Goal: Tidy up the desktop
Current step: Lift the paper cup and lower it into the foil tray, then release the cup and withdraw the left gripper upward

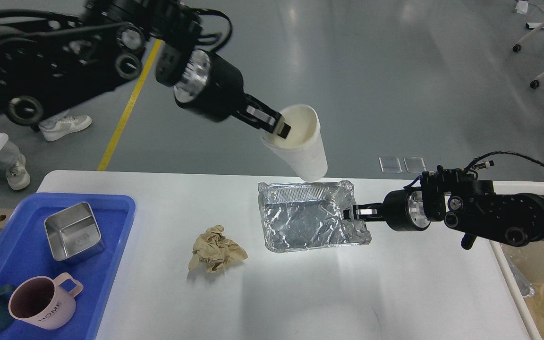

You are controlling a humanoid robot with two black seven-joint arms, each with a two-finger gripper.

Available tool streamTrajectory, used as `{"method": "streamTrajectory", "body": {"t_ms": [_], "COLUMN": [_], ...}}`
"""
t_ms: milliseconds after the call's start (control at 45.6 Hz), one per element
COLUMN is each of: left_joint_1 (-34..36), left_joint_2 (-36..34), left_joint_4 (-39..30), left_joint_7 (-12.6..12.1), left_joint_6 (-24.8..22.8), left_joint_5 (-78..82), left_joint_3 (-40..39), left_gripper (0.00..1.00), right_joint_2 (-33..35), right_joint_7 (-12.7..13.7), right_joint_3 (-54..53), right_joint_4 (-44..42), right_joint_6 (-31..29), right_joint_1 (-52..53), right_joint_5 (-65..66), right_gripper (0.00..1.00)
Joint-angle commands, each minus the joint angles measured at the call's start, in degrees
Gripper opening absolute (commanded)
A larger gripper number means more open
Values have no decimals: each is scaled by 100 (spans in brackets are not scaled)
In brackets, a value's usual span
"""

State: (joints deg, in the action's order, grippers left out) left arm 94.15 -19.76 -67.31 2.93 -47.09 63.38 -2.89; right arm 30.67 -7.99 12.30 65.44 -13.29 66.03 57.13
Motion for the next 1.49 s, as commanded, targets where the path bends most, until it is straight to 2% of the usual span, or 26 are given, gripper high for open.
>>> {"method": "streamTrajectory", "body": {"t_ms": [0, 241, 636, 878, 943, 1207, 1316, 1470], "left_joint_1": [-37, -63, -397, -459, -468, -398, -292, -231], "left_joint_2": [674, 1167, 1835, 1932, 1932, 1844, 1748, 1203], "left_joint_4": [394, 517, 965, 1018, 1018, 1018, 1018, 1001], "left_joint_7": [-55, -73, -126, -152, -187, -258, -258, -231], "left_joint_6": [103, 323, 455, 516, 525, 657, 657, 657], "left_joint_5": [184, 386, 448, 448, 448, 351, 307, 316], "left_joint_3": [368, 887, 1036, 1115, 1115, 1019, 896, 694], "left_gripper": [6, 7, 11, 18, 22, 53, 59, 62], "right_joint_2": [9, 18, 18, 62, 71, 62, 71, 71], "right_joint_7": [-1, -10, -10, -19, -19, -19, -19, -19], "right_joint_3": [1, 1, 1, 1, 1, 1, 10, 10], "right_joint_4": [22, 66, 101, 118, 118, 118, 118, 118], "right_joint_6": [-7, -7, -7, -7, -7, -7, -15, -15], "right_joint_1": [6, 6, 23, 50, 50, 50, 50, 50], "right_joint_5": [0, 8, 0, 0, 0, 0, 0, 0], "right_gripper": [0, 0, 0, 0, 0, 0, 0, 0]}}
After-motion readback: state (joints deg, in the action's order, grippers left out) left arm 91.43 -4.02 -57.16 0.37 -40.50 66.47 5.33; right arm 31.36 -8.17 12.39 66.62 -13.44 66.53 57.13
